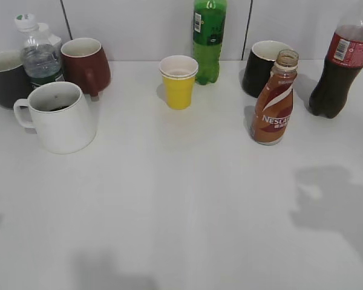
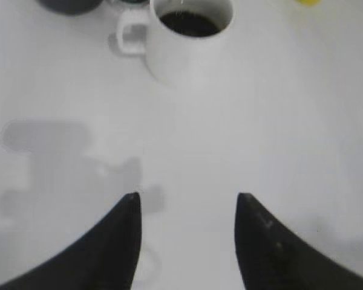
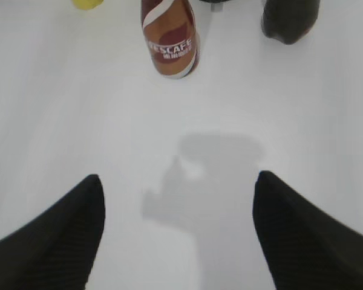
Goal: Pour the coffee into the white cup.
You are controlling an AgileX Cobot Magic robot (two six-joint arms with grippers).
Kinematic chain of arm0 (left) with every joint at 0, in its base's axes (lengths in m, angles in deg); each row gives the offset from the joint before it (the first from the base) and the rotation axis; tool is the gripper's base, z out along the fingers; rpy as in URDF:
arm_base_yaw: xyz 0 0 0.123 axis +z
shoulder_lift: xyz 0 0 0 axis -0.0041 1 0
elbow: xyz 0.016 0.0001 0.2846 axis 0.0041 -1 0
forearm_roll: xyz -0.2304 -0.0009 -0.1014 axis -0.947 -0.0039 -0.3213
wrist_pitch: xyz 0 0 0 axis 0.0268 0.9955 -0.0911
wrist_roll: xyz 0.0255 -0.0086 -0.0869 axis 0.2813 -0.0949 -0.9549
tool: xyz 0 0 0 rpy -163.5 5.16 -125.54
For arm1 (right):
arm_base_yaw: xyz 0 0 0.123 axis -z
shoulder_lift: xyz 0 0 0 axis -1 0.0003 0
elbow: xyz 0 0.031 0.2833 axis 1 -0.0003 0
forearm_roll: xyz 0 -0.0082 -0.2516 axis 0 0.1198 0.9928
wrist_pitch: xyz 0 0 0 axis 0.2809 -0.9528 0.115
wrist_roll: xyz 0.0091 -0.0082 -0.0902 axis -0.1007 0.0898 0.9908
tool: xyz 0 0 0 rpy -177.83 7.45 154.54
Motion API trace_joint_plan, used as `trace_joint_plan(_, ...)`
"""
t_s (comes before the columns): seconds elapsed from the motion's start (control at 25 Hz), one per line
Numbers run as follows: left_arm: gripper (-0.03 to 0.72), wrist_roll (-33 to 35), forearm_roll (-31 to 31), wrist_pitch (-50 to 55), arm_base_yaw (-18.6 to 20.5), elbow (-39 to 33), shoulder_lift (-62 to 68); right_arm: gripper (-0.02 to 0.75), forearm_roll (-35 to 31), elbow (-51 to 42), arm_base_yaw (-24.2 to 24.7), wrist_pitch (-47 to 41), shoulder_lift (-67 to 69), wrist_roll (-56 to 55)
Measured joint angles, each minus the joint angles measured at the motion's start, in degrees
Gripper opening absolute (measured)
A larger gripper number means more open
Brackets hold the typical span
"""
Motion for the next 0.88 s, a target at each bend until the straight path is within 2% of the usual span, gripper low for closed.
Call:
trace_joint_plan(0.28,0.39,5.7,-0.1,8.1,-0.1,-0.6,-14.0,0.592,1.4,0.0,0.0,-14.9,-18.7,1.4)
trace_joint_plan(0.52,0.39,8.2,-1.6,11.7,-0.1,-7.0,-28.2,0.592,5.0,-0.8,0.0,-27.0,-32.2,-0.5)
trace_joint_plan(0.68,0.391,10.3,-2.3,12.0,-0.1,-9.3,-35.0,0.592,5.9,-4.5,0.0,-29.5,-39.9,-2.6)
trace_joint_plan(0.88,0.391,11.9,-3.1,11.5,-0.1,-11.0,-36.9,0.591,8.2,-6.6,0.0,-29.4,-44.5,-3.7)
